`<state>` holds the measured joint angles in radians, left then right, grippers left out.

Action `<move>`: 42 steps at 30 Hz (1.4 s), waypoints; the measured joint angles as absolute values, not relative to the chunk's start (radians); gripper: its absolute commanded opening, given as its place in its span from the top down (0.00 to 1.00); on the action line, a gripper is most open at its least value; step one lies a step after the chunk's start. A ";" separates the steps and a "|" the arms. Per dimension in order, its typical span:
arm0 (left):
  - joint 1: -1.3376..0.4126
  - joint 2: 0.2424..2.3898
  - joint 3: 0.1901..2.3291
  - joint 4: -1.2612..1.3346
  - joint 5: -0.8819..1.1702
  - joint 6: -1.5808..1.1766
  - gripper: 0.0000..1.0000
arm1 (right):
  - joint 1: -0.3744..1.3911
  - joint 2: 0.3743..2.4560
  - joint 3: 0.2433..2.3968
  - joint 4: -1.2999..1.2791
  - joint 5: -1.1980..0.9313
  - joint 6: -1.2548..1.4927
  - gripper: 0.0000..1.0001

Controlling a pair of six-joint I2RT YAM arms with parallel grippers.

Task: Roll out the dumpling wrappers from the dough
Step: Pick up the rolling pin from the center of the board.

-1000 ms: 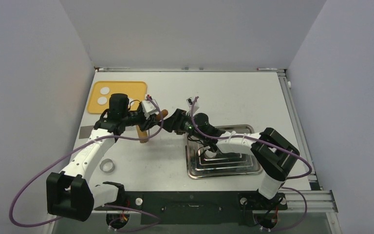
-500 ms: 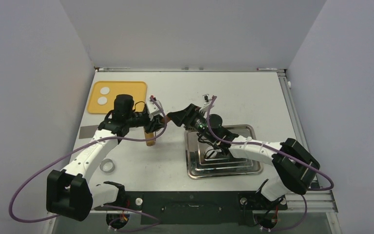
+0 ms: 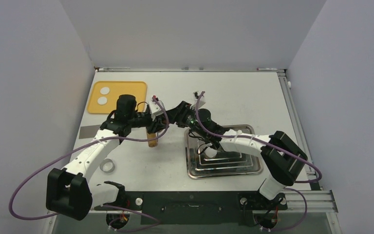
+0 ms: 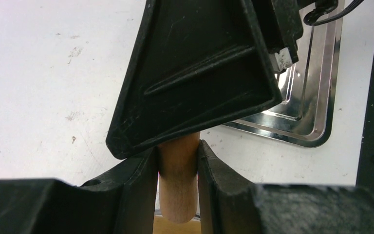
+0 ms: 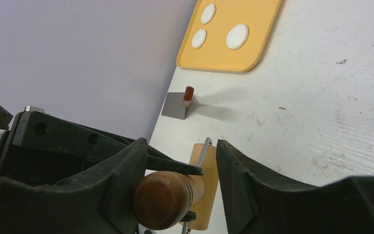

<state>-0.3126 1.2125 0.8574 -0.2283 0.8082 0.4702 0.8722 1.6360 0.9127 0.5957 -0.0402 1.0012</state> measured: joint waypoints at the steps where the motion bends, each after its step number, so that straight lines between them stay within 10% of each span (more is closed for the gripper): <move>1: -0.313 1.214 0.857 -0.225 0.807 0.464 1.00 | 0.872 1.636 0.913 0.595 -0.039 1.004 0.56; 7: -0.319 1.234 0.857 -0.205 0.785 0.415 1.00 | 0.872 1.664 0.938 0.598 -0.044 1.014 0.90; 13: -0.322 1.252 0.848 -0.183 0.752 0.361 0.98 | 0.867 1.686 0.958 0.564 -0.036 1.000 0.92; 17: -0.329 1.275 0.848 -0.158 0.770 0.349 0.49 | 0.864 1.659 0.958 0.510 -0.021 0.964 0.92; 20: -0.334 1.306 0.851 -0.135 0.805 0.355 0.33 | 0.847 1.621 0.944 0.442 -0.009 0.928 0.92; 42: -0.496 1.476 1.015 -0.121 0.426 0.251 0.21 | 0.604 1.159 0.884 0.015 0.022 0.643 0.92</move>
<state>-0.4961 1.4761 1.0153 -0.1207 0.4263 0.2512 0.6044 1.1587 0.8837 0.0151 0.0219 0.6430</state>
